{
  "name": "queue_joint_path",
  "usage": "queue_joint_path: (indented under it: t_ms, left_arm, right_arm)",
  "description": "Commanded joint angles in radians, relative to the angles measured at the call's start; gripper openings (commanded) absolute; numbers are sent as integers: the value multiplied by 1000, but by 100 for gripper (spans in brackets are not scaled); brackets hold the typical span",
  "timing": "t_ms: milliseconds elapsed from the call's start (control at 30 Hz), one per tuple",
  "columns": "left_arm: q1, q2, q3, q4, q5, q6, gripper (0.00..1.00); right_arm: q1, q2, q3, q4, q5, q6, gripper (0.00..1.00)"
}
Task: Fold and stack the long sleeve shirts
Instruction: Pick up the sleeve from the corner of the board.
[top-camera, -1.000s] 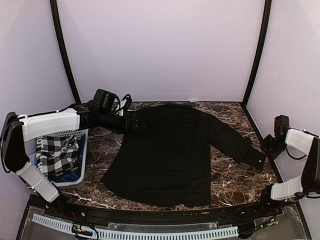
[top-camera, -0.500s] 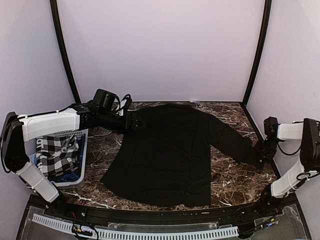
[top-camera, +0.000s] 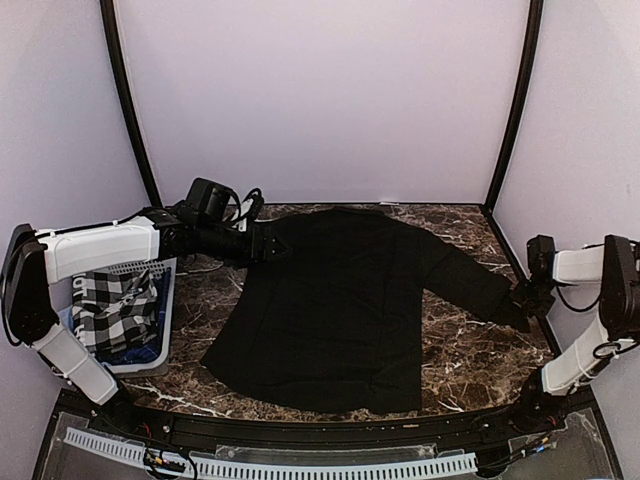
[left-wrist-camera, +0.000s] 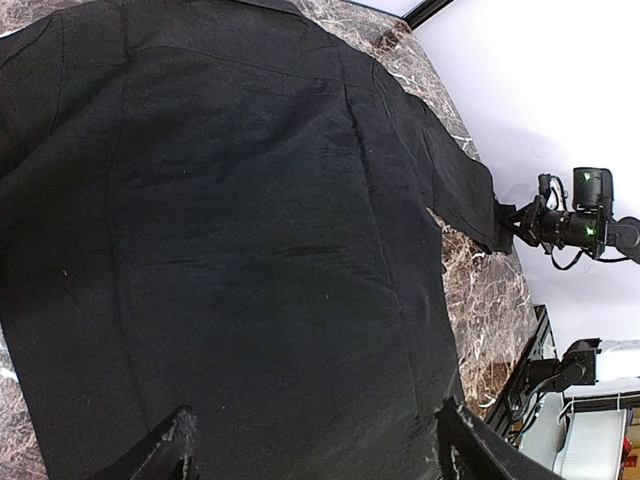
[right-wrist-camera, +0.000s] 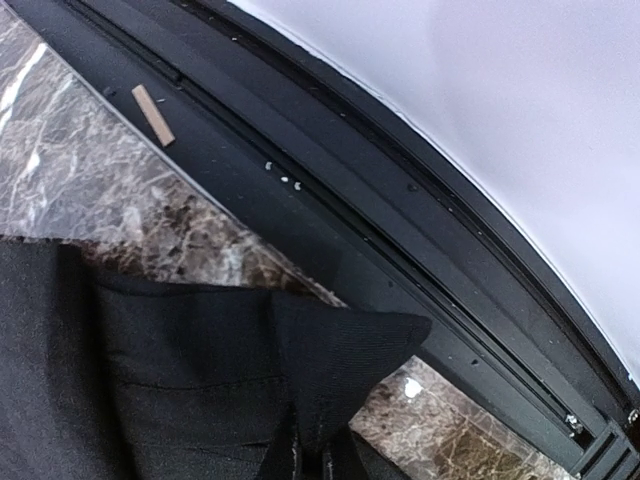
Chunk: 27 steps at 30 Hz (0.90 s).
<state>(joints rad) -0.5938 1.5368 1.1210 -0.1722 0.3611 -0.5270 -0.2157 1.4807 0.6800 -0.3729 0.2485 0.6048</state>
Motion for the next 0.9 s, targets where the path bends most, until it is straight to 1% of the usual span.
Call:
queue_joint_path:
  t_ms: [0, 133, 267, 367, 467, 533, 600, 633, 700, 767, 867]
  left_arm:
    - [-1, -27, -1, 14, 9, 3, 81]
    - [-1, -28, 5, 10, 11, 5, 81]
    - [-1, -35, 12, 6, 16, 10, 81]
    - [-1, -39, 14, 13, 24, 7, 81]
    - [-1, -36, 18, 23, 38, 0, 81]
    - [-1, -34, 19, 32, 50, -4, 81]
    - [-1, -32, 19, 42, 59, -10, 81]
    - [-1, -31, 19, 45, 63, -11, 81]
    - [-1, -29, 21, 57, 77, -17, 80]
    - [-3, -26, 19, 69, 95, -26, 80]
    - [-8, -24, 19, 92, 119, -31, 80]
  right_arm:
    - [12, 10, -38, -23, -100, 6, 0]
    - [12, -106, 26, -103, -43, 18, 0]
    - [12, -237, 147, -188, 25, 5, 0]
    - [21, -305, 239, -210, 25, -36, 0]
    - [67, -341, 310, -204, -22, -87, 0]
    - [122, -350, 338, -181, -74, -113, 0]
    - [203, -348, 352, -161, -98, -123, 0]
    - [268, -343, 357, -150, -102, -125, 0]
    - [360, -324, 365, -123, -114, -115, 0]
    - [460, -291, 376, -80, -127, -104, 0]
    - [620, -197, 424, -28, -116, -95, 0]
